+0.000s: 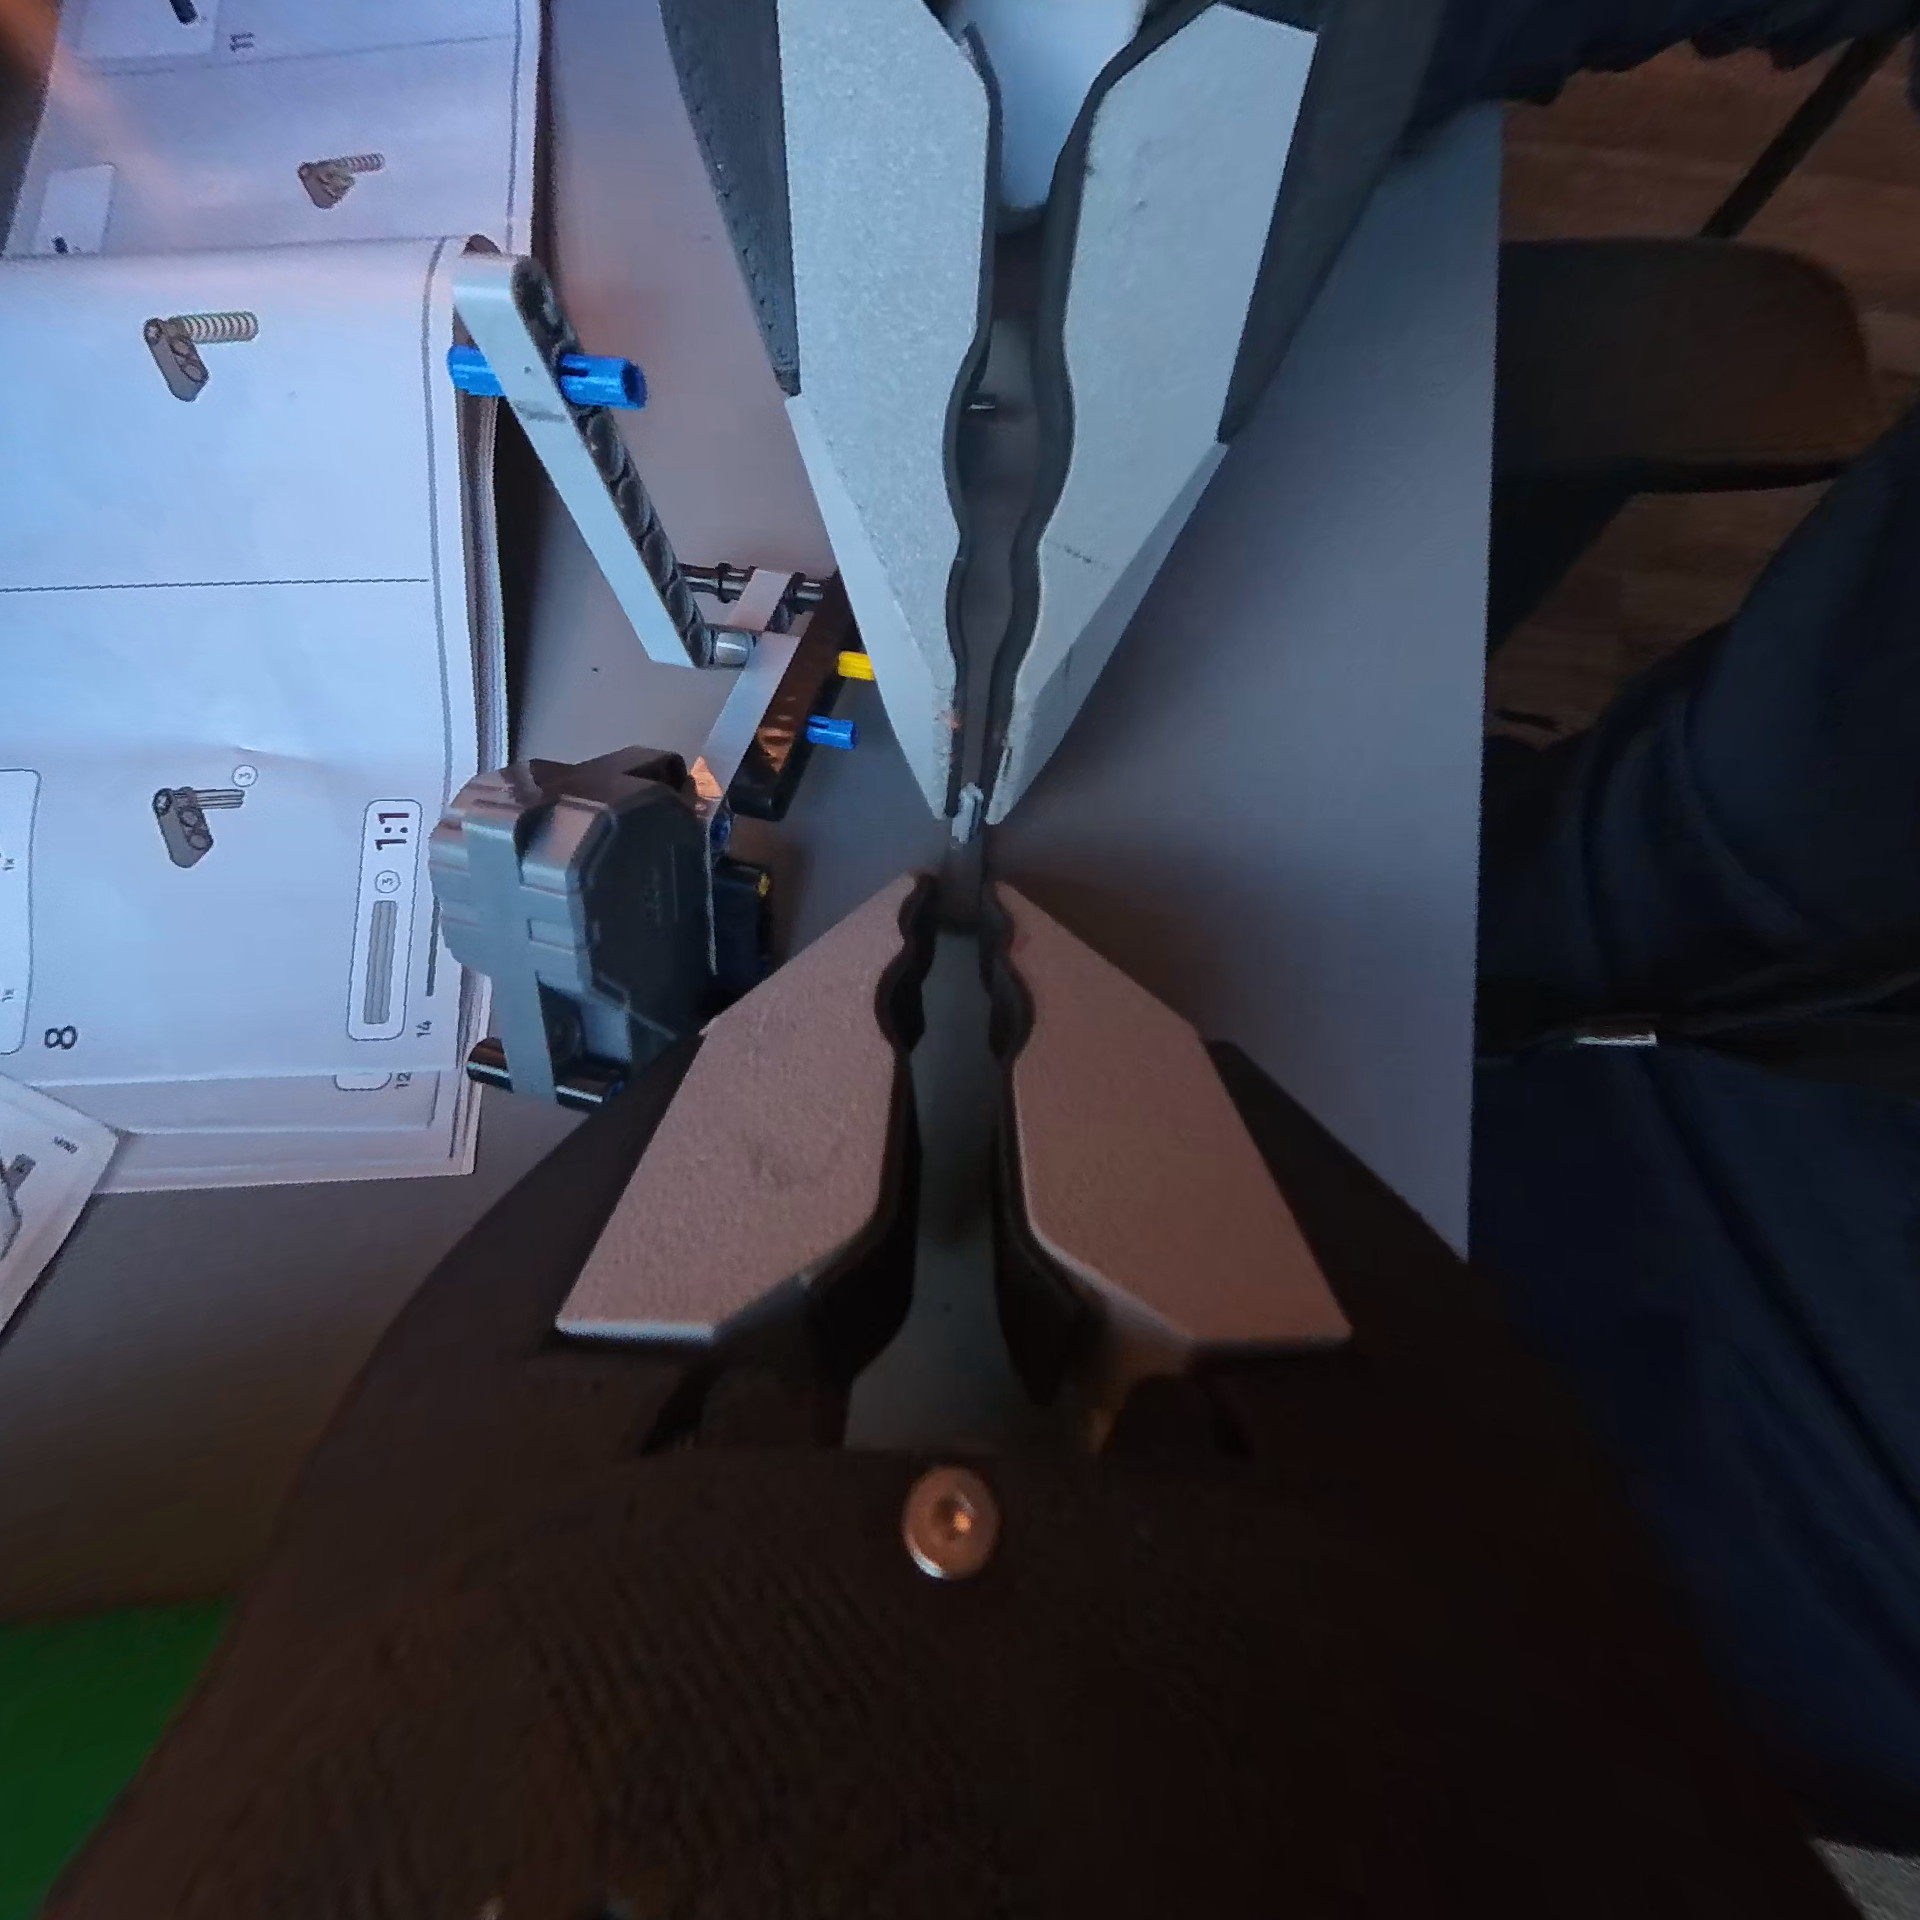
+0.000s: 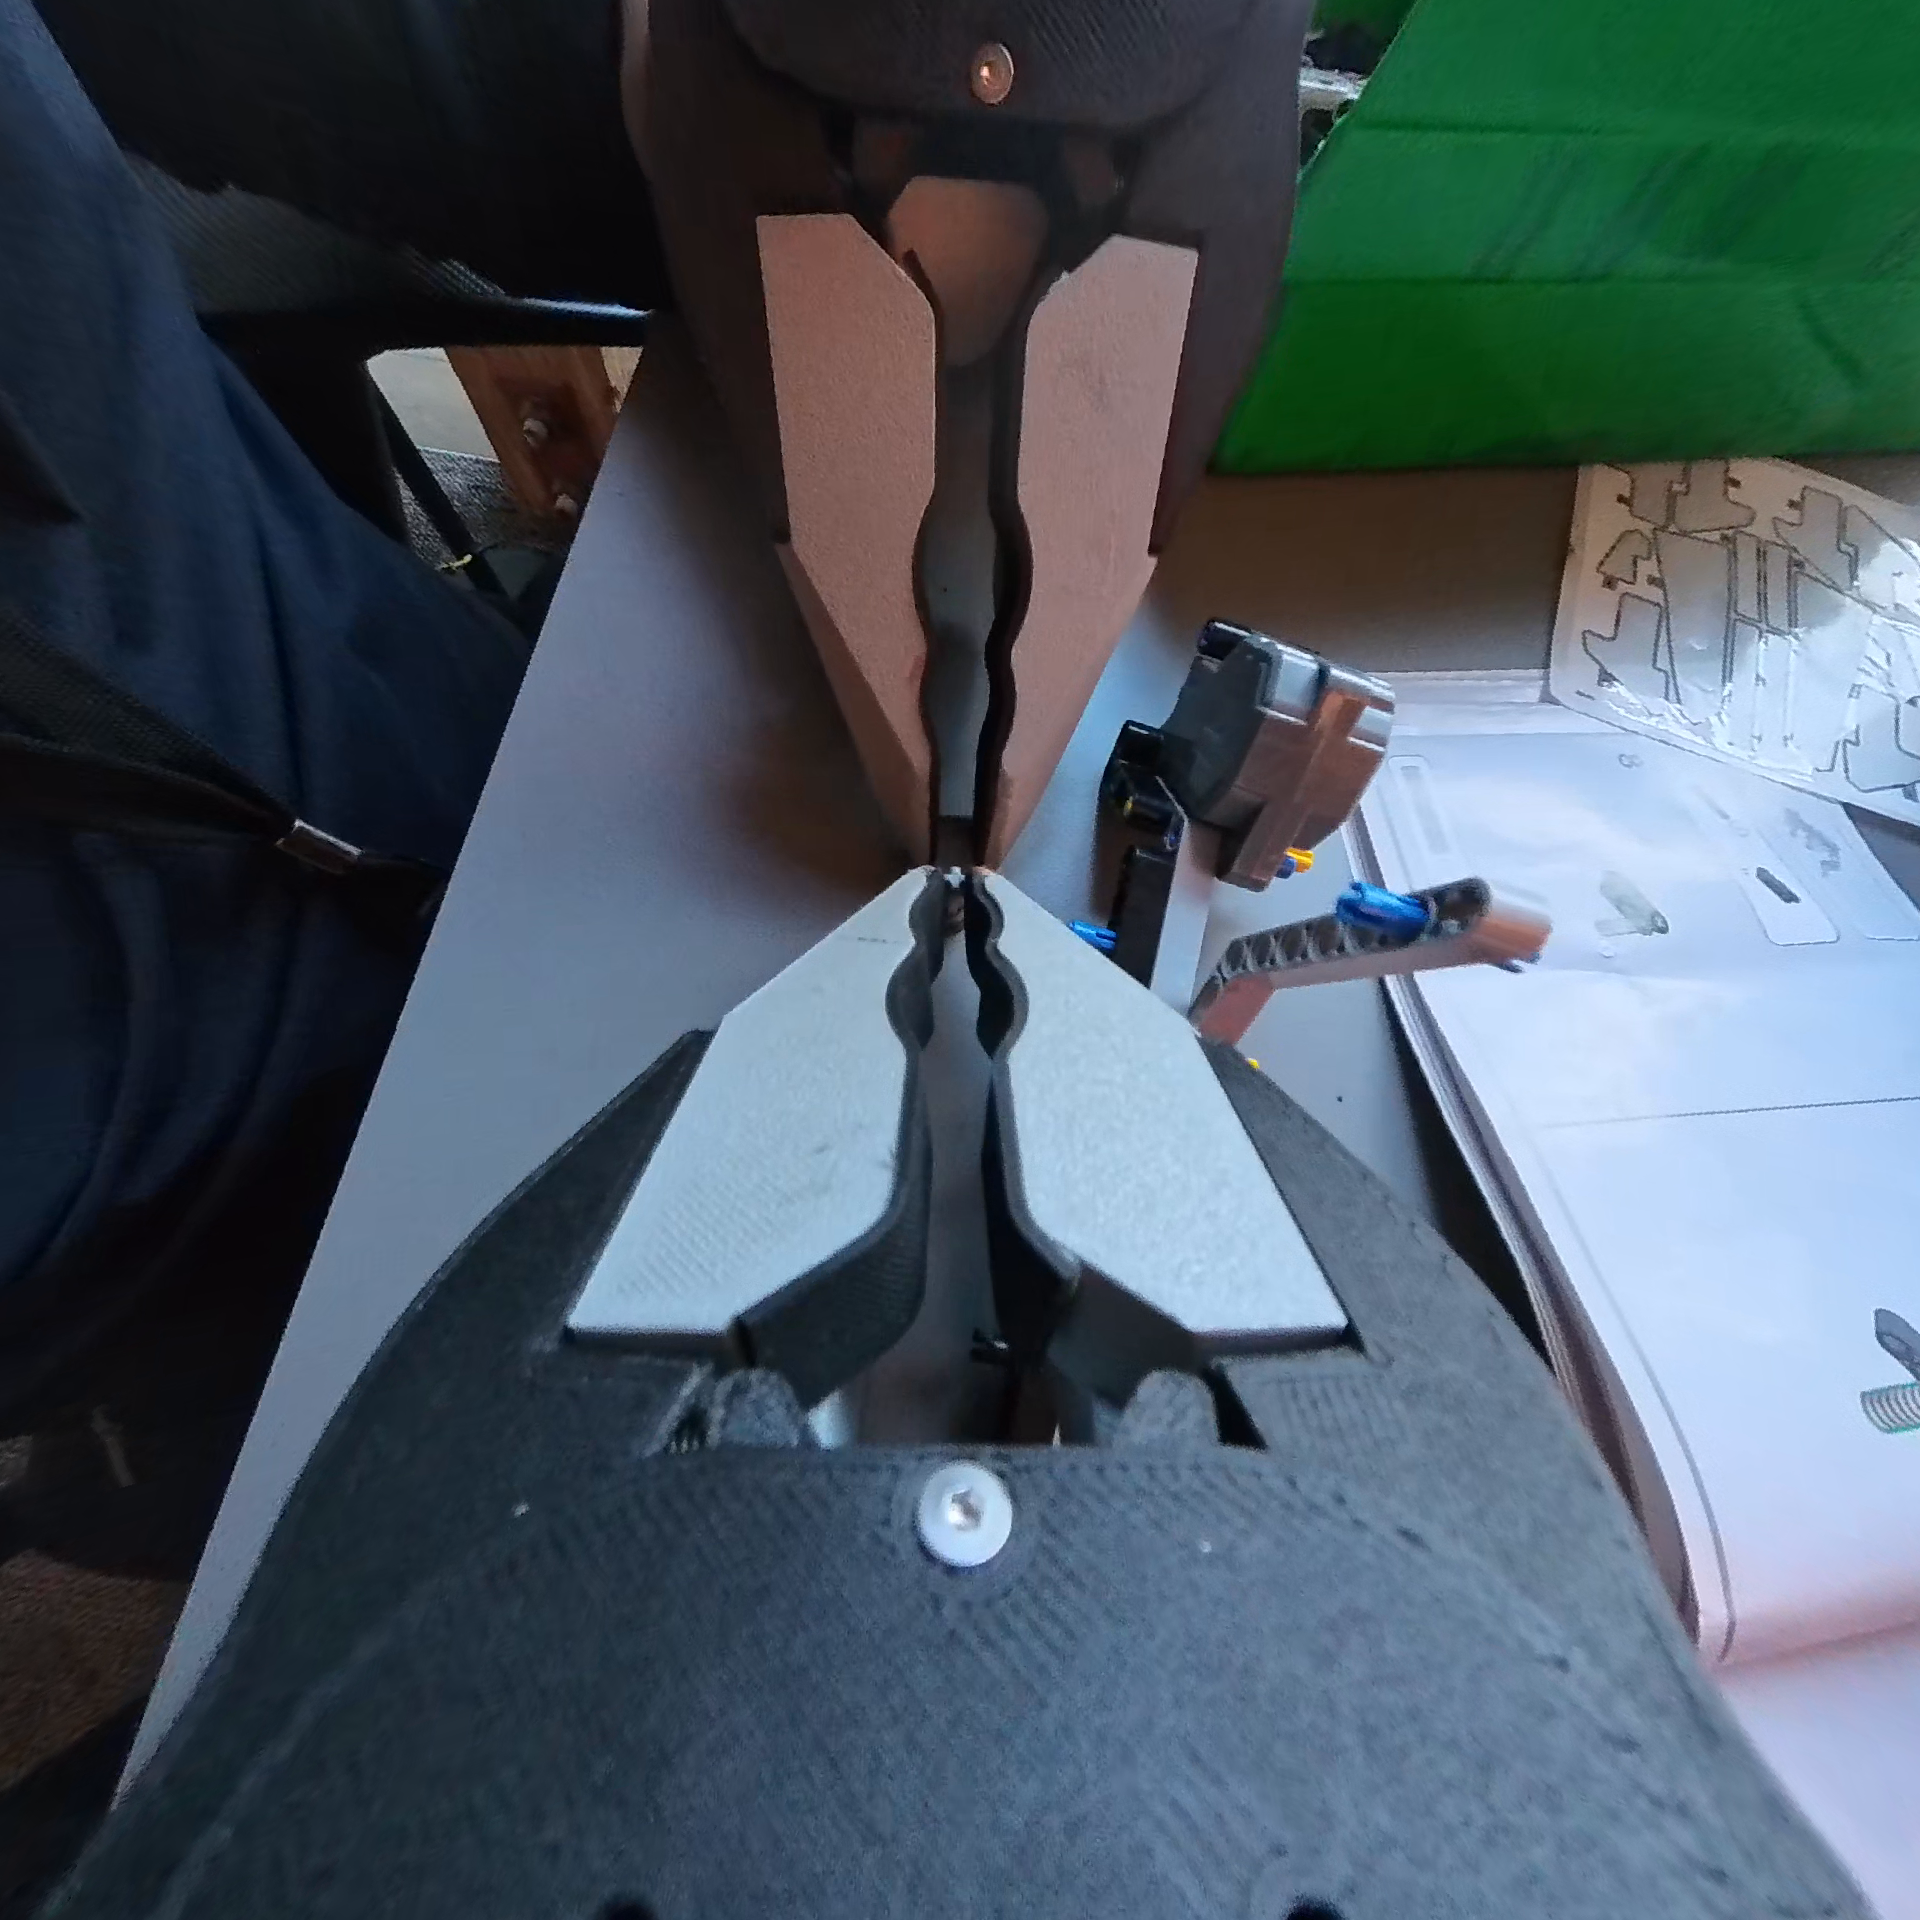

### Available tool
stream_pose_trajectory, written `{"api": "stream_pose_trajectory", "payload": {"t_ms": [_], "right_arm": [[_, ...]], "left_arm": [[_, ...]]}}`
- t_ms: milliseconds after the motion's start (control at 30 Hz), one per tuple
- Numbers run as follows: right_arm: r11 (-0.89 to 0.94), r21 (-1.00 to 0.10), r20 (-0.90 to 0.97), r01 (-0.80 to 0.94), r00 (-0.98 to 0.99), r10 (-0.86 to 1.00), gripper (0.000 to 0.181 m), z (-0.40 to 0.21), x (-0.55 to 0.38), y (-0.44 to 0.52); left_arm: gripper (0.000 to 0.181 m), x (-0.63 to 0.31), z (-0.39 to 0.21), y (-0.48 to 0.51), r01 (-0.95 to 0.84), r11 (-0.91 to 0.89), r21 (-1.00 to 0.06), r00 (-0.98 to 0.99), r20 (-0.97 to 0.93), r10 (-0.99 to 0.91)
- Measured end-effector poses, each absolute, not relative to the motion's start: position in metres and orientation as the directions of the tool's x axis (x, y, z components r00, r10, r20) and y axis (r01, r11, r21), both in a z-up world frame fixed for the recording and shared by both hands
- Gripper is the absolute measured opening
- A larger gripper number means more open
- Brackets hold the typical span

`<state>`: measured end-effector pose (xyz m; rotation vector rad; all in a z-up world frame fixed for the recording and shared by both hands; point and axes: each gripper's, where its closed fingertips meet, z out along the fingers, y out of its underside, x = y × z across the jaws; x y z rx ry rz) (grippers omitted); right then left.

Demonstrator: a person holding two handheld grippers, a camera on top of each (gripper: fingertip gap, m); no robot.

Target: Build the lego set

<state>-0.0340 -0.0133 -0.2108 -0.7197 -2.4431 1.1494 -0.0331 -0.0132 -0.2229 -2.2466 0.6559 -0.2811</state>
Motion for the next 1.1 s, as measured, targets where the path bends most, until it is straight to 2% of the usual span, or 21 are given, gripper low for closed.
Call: {"api": "stream_pose_trajectory", "payload": {"t_ms": [33,267,467,600,767,867,1000,1100], "right_arm": [[0.542,-0.786,0.091,0.298,-0.811,0.578,0.002,-0.211,-0.034,-0.013],[0.528,-0.792,0.073,0.306,-0.811,0.580,0.002,-0.211,-0.034,-0.011],[0.603,-0.724,0.107,0.333,-0.811,0.576,0.002,-0.226,-0.033,-0.013],[0.567,-0.755,0.106,0.328,-0.793,0.600,0.003,-0.219,-0.036,-0.010],[0.548,-0.775,0.125,0.313,-0.775,0.620,0.013,-0.212,-0.041,-0.008],[0.560,-0.779,0.163,0.280,-0.773,0.613,0.017,-0.207,-0.041,-0.009],[0.587,-0.781,0.213,0.213,-0.793,0.571,0.013,-0.201,-0.036,-0.016],[0.658,-0.740,0.331,0.140,-0.775,0.538,0.010,-0.200,-0.036,-0.015]], "left_arm": [[0.005,-0.033,-0.223,-0.013,-0.369,-0.574,-0.731,0.844,-0.006,-0.536],[0.005,-0.034,-0.219,-0.012,-0.358,-0.561,-0.746,0.849,-0.010,-0.529],[0.005,-0.029,-0.205,-0.011,-0.265,-0.527,-0.807,0.839,0.077,-0.539],[0.005,-0.033,-0.199,-0.008,-0.229,-0.511,-0.828,0.854,0.081,-0.514],[0.006,-0.040,-0.188,-0.006,-0.034,-0.545,-0.838,0.828,0.281,-0.485],[0.006,-0.031,-0.186,-0.007,0.085,-0.602,-0.794,0.760,0.443,-0.476],[0.006,-0.032,-0.182,-0.007,0.141,-0.599,-0.789,0.746,0.482,-0.459],[0.006,-0.033,-0.182,-0.006,0.175,-0.607,-0.775,0.746,0.507,-0.432]]}}
